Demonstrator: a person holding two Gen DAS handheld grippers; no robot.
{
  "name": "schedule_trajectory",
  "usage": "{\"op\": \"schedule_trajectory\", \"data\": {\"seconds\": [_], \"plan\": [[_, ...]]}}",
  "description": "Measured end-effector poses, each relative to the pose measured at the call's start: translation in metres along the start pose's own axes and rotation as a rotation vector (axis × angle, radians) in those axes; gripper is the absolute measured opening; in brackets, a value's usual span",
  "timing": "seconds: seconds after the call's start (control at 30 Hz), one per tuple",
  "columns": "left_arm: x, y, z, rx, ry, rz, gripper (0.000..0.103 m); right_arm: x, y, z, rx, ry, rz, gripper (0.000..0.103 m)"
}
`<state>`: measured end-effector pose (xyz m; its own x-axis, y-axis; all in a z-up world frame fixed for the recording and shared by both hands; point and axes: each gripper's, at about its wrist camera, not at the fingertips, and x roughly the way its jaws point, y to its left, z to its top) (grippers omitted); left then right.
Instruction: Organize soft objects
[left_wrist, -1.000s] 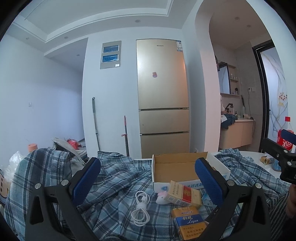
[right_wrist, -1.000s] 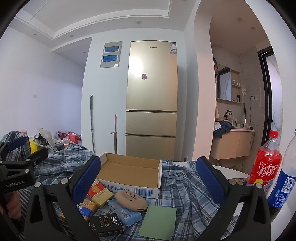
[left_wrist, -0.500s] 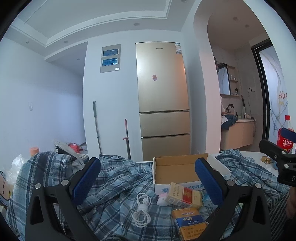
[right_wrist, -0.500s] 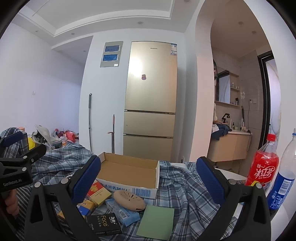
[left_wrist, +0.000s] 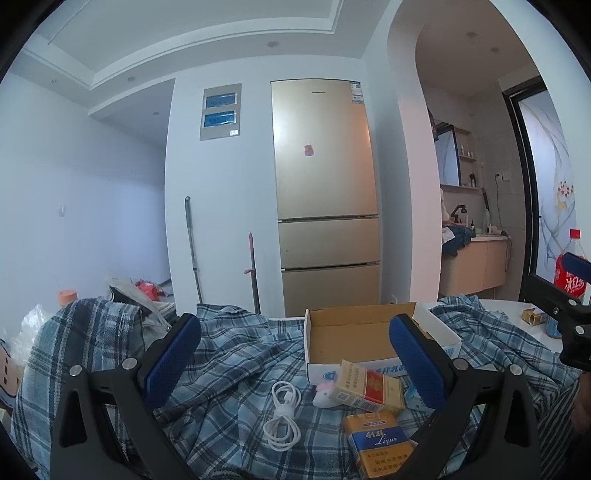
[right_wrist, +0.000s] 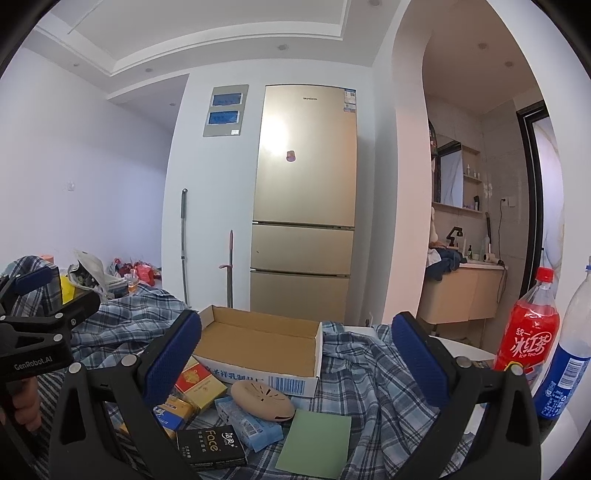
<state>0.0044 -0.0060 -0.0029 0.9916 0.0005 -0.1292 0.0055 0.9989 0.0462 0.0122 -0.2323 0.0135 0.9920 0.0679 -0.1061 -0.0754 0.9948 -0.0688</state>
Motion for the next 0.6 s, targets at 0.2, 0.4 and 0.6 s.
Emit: {"op": "schedule_trajectory", "data": {"seconds": [0.2,0.4,0.6], "plan": [[-0.0002,-0.0024,0.0011,0.004,0.003,0.001,0.103,0.0019,-0.0006,0.0003,0.004,0.01,-0.002,0.103],[0.0012,-0.0047,0.0014,0.013,0.011,0.002,0.103,0.0025,-0.0016,0.0002,0.005,0.014,-0.003,0.103],[0.0021,-0.0043,0.0014,0.011,0.014,0.003,0.103,0.0033,-0.0029,-0.0002,0.009,0.02,-0.003,0.103]]}}
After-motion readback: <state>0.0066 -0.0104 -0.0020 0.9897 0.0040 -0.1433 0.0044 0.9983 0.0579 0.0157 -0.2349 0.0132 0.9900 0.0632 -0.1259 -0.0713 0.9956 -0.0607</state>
